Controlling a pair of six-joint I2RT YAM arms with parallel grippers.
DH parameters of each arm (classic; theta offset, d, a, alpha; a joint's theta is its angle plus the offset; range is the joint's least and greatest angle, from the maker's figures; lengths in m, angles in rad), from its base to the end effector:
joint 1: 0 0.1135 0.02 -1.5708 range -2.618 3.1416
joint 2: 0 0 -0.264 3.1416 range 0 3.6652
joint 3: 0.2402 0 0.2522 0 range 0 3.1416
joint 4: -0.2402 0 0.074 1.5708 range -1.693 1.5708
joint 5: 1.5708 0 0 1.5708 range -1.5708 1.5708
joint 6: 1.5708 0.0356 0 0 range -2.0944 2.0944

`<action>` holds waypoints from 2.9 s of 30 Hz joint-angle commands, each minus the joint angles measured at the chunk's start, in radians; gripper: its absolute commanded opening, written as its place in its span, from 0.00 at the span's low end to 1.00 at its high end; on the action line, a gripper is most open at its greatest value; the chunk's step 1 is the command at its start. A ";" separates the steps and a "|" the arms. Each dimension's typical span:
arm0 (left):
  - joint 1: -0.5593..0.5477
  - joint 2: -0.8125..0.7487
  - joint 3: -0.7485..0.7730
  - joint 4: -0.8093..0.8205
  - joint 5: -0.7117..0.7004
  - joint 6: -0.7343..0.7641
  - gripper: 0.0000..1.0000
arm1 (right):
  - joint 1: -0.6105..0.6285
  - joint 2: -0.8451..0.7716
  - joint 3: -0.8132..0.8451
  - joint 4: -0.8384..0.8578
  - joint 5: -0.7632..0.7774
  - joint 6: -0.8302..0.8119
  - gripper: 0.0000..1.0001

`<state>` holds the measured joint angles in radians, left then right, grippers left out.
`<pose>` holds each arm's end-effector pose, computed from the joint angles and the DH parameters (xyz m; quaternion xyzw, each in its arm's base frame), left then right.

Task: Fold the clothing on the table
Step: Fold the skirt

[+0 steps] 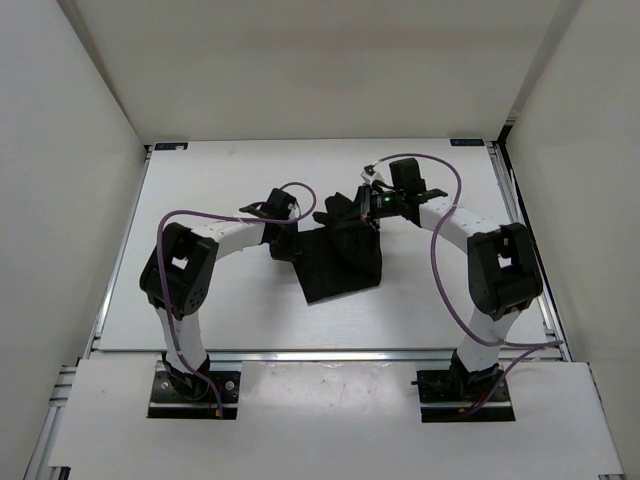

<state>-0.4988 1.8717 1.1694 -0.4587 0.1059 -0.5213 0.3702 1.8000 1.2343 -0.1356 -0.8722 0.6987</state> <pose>0.3210 -0.1791 0.1529 -0.0002 0.9778 -0.1444 0.1520 0.3565 0.1676 0.2274 -0.0411 0.8401 0.5241 0.1334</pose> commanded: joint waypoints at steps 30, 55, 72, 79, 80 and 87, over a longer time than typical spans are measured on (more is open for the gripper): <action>0.098 -0.039 0.003 -0.044 -0.068 -0.005 0.00 | 0.104 0.063 -0.030 0.539 -0.369 0.405 0.71; 0.233 -0.365 -0.361 0.249 0.375 -0.160 0.00 | -0.135 -0.042 -0.179 0.340 -0.327 0.234 0.02; 0.419 -0.500 -0.139 -0.011 0.327 -0.056 0.16 | -0.367 -0.289 -0.274 0.157 -0.301 0.055 0.14; 0.439 -0.611 -0.318 -0.129 0.149 -0.020 0.63 | -0.533 -0.401 -0.491 0.182 -0.320 0.059 0.29; 0.437 -0.635 -0.371 -0.142 0.135 -0.020 0.67 | -0.548 -0.406 -0.521 0.186 -0.318 0.052 0.31; 0.453 -0.695 -0.560 -0.192 0.104 -0.002 0.70 | -0.539 -0.400 -0.601 0.175 -0.297 0.018 0.52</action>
<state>-0.0563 1.2217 0.6174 -0.6231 0.2436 -0.5472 -0.1799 1.4151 0.6380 0.0238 -1.1690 0.7483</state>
